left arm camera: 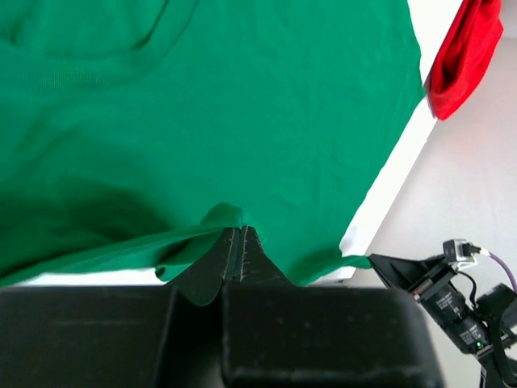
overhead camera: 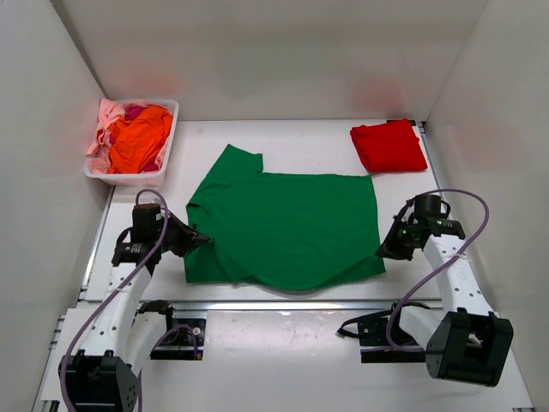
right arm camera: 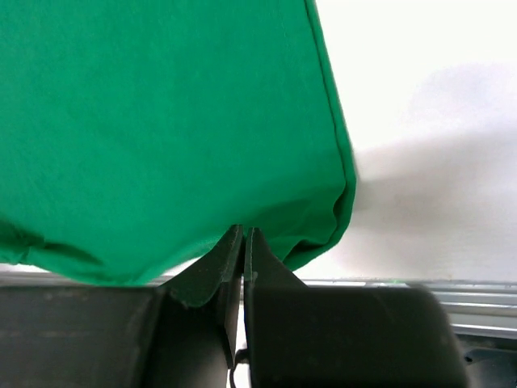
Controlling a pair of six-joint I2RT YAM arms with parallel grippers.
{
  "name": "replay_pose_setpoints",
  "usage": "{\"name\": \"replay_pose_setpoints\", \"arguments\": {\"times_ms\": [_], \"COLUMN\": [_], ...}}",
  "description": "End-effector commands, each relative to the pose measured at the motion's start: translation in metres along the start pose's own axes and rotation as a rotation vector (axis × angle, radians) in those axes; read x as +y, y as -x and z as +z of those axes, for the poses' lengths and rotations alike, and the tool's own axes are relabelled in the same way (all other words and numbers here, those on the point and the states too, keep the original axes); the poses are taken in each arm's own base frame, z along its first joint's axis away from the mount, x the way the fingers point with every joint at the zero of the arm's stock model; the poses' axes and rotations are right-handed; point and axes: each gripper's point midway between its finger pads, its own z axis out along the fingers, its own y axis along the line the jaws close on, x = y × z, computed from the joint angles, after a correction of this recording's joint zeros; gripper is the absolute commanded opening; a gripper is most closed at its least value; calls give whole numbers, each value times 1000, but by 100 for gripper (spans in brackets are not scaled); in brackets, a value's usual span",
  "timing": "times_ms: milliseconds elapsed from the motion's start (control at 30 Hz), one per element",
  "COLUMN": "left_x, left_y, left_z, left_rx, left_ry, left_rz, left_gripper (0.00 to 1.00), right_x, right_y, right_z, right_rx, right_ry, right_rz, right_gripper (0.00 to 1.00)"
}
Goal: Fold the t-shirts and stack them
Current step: Fold the flattened tshirt in 1/3 of the way
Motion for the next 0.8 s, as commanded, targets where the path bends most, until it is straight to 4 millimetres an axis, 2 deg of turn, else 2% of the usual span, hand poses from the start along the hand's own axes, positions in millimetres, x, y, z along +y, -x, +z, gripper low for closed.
{"name": "replay_pose_setpoints", "arguments": {"times_ms": [0,400,567,767], "left_x": [-19,-27,-35,-32], "left_y": [22,68,81,91], "left_z": [0,8,13,24], "left_rx": [-61,-155,-170,-162], "left_ry": [-40,-11,-20,-5], "left_rz": [52,51,59,42], "left_gripper": [0,0,0,0], "right_x": [4,-7,-8,-9], "right_y": [29,54,65,73], "right_z": [-5,0,5,11], "right_rx": [-81,-108,-114,-108], "right_ry": [-7,-49,-60,-75], "right_rz": [-19,32,36,33], "right_gripper": [0,0,0,0]}}
